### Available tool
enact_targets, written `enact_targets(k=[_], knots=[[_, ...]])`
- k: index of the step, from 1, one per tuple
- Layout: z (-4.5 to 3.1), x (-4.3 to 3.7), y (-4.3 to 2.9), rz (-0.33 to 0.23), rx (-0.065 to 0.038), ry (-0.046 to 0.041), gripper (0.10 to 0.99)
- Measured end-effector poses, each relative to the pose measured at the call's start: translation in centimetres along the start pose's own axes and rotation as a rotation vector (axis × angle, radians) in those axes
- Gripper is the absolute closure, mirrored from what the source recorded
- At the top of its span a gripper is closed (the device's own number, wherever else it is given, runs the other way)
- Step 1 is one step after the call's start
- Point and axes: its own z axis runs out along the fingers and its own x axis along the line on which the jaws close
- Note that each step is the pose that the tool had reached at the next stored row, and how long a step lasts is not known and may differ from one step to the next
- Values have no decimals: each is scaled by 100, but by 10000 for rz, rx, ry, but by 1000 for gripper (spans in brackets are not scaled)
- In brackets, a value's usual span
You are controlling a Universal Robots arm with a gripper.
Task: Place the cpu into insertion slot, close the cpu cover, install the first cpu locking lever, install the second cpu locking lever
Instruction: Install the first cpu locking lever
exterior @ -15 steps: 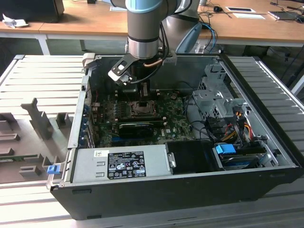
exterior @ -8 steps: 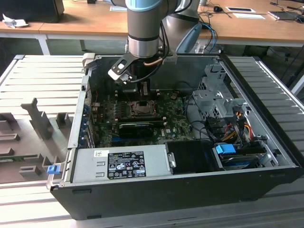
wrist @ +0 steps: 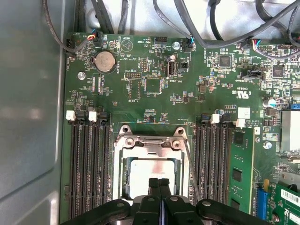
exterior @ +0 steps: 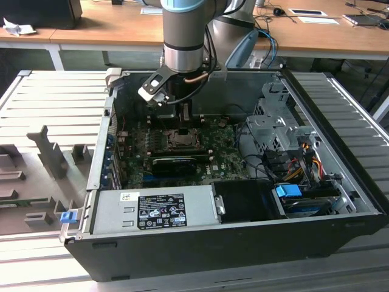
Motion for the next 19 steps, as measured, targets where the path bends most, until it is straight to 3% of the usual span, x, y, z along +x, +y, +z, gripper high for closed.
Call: enact_targets(k=[19], knots=[[-38, -1, 1, 7, 0, 0, 980]])
